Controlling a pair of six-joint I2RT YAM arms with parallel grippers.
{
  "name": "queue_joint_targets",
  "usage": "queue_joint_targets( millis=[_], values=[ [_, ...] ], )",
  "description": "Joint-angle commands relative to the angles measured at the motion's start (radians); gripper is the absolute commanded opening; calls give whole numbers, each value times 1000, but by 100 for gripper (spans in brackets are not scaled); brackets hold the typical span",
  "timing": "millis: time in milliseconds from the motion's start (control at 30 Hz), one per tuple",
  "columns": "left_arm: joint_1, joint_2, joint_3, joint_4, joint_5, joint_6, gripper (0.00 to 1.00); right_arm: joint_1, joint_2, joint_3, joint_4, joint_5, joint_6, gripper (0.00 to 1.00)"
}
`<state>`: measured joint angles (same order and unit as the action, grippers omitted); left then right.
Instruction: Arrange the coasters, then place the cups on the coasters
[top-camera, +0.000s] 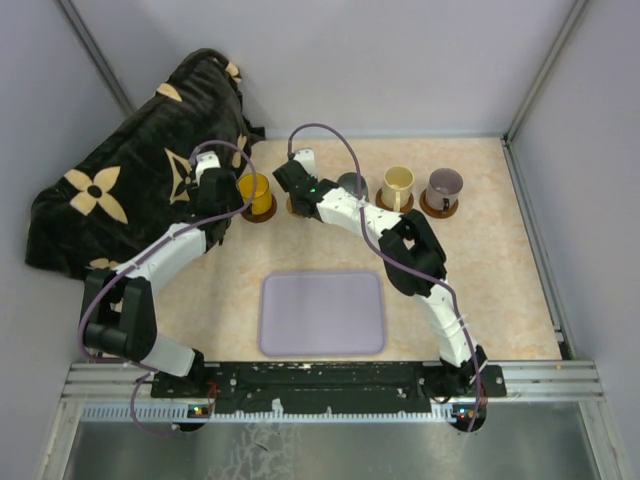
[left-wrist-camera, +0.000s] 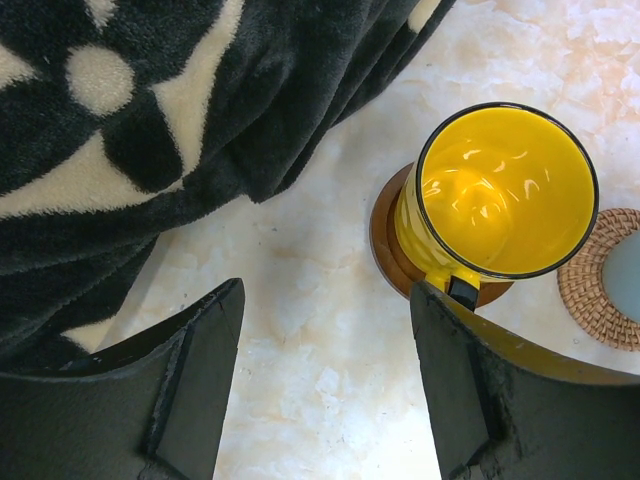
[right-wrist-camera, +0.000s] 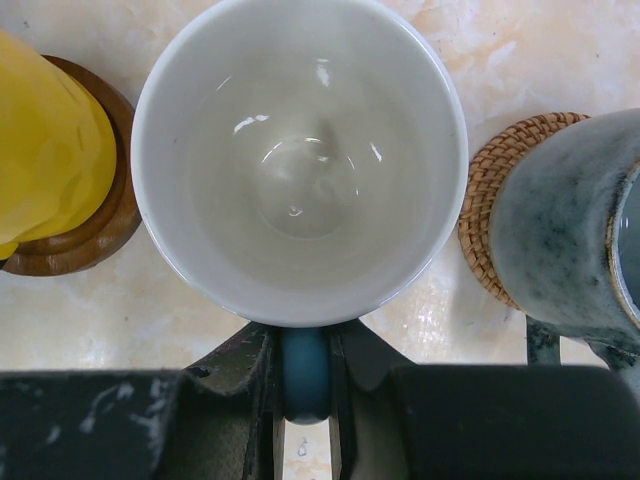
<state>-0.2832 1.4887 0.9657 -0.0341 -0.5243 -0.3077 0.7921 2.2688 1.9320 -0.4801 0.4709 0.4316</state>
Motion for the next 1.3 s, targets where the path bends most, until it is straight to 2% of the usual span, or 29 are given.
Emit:
queue_joint_targets(
  millis=[0, 1033, 1067, 1200, 1267],
  values=[
    [9, 5, -11, 20, -3, 1, 74, 7, -20, 71, 98, 53, 12, 0],
    [9, 31, -18, 30, -5, 2, 74, 27, 17, 61, 94, 29, 33, 0],
    [9, 30, -19, 30, -6, 3, 74, 28, 17, 57, 93, 30, 32, 4],
    [9, 31, -19, 30, -6, 4, 74, 35, 3, 35, 102, 33, 33, 33],
    [9, 31, -20, 30, -4, 4, 74, 37, -1, 29, 102, 34, 31, 41]
  ],
)
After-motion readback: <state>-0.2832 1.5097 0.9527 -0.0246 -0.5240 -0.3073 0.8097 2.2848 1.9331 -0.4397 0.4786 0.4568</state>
